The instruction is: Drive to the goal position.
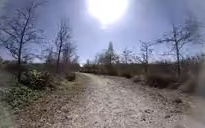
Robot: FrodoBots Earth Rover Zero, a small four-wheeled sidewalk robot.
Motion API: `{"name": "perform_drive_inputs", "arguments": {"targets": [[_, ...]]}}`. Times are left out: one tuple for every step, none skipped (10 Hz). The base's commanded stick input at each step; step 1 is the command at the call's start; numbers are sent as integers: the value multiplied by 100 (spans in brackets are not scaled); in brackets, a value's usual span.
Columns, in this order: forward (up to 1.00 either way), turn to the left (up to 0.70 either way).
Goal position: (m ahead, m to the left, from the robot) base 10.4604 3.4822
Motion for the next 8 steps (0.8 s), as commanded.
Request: {"name": "perform_drive_inputs", "arguments": {"targets": [[50, 0], [50, 0], [50, 0], [50, 0], [50, 0], [50, 0], [50, 0], [50, 0]]}}
